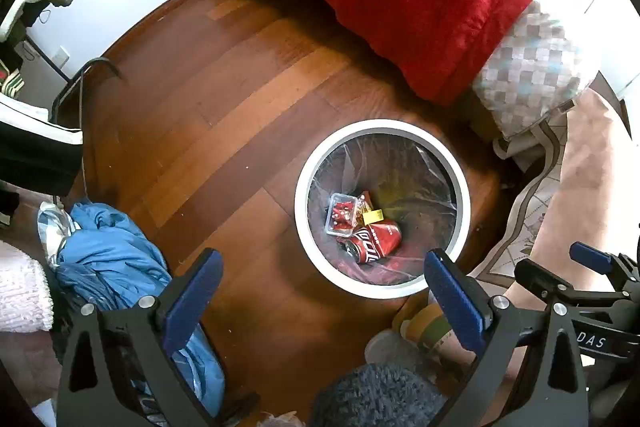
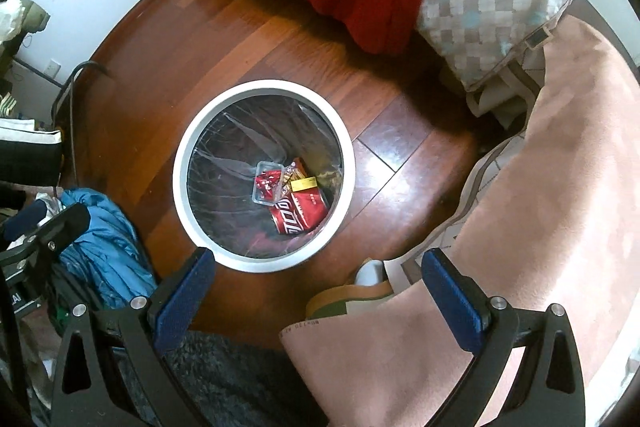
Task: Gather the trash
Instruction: 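Carry the wrapper and can to the bin and open both tools to drop them, then move both open tools back toward the table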
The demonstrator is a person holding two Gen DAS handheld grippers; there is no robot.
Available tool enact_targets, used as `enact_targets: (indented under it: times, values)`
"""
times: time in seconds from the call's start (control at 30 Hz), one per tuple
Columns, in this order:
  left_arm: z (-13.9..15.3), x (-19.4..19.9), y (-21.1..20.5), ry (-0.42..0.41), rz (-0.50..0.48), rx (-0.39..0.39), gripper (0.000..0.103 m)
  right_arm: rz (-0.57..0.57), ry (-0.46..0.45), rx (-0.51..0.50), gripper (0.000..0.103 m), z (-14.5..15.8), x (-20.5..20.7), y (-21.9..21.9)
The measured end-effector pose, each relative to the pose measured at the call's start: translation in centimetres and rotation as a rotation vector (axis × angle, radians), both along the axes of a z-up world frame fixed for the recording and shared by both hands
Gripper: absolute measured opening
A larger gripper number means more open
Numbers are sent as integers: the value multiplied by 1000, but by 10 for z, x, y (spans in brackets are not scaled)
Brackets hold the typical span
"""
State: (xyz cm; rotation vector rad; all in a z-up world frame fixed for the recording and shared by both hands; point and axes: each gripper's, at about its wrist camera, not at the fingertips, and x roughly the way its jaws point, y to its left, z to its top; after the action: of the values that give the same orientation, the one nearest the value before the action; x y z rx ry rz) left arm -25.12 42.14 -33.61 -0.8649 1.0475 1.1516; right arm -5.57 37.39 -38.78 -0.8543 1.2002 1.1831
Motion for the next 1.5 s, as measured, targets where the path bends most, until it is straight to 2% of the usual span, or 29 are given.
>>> enact_targets:
  times: [0.23, 0.33, 0.53, 0.73, 0.87, 1.0, 1.13, 1.33, 1.5]
  values:
    - [23, -2, -13, -4, -3, 38, 103, -4, 0, 41, 103, 23, -3, -7]
    - [36, -3, -19, -14, -6, 56, 103, -1, 2, 78, 103, 42, -5, -14]
    - [83, -3, -42, -45, -22, 134, 103, 1, 25, 170, 103, 90, -5, -40]
    - [132, 13, -71, -42, -65, 236, 103, -63, 119, 299, 103, 148, 15, -90]
    - [150, 44, -99, -90, -129, 277, 103, -152, 169, 372, 103, 182, 50, -144]
    - [147, 103, -129, -116, -243, 263, 103, -276, 155, 392, 103, 196, 104, -210]
    - [125, 188, -169, -122, -410, 216, 103, -433, 89, 365, 103, 194, 173, -280]
    - [88, 311, -233, -78, -618, 198, 103, -734, -56, 205, 103, 153, 296, -414]
    - [60, 402, -296, 4, -850, 248, 103, -992, -16, 126, 103, 96, 383, -504]
